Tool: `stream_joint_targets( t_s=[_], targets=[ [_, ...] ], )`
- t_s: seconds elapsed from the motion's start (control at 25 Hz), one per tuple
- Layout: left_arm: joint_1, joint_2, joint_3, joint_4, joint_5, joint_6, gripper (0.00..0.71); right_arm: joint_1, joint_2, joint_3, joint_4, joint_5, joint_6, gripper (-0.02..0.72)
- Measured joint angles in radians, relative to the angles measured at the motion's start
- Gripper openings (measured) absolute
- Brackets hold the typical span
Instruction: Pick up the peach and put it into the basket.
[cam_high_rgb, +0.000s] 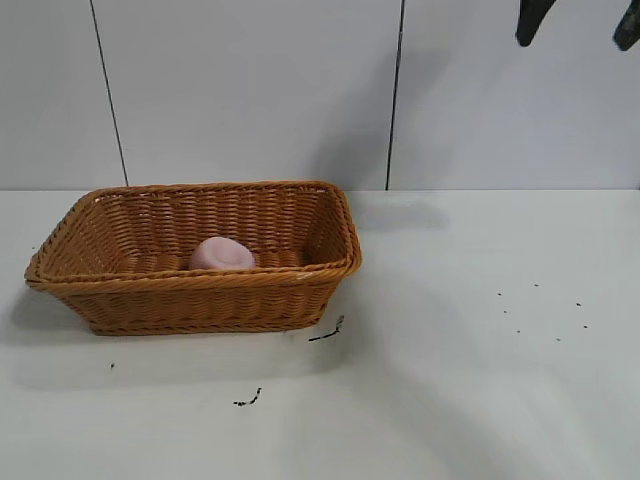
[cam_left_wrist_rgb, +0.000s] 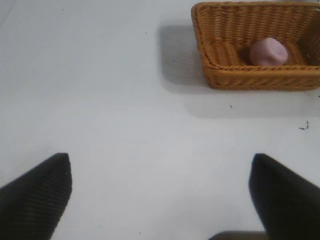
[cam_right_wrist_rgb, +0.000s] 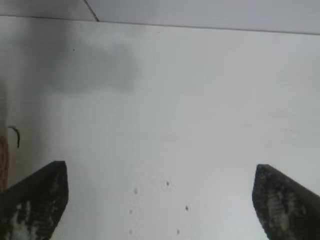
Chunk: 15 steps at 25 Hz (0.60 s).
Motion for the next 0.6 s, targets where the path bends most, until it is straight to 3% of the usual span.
stream_joint_targets(
  t_s=[0.32, 0.6],
  targets=[
    [0.0, 0.0, 0.0, 0.0, 0.0, 0.0, 0.693, 0.0, -0.585, 0.484, 0.0, -0.004, 0.0, 0.696],
    [0.0, 0.0, 0.0, 0.0, 0.0, 0.0, 0.693, 0.0, -1.073, 0.829, 0.0, -0.171, 0.003, 0.696]
  ],
)
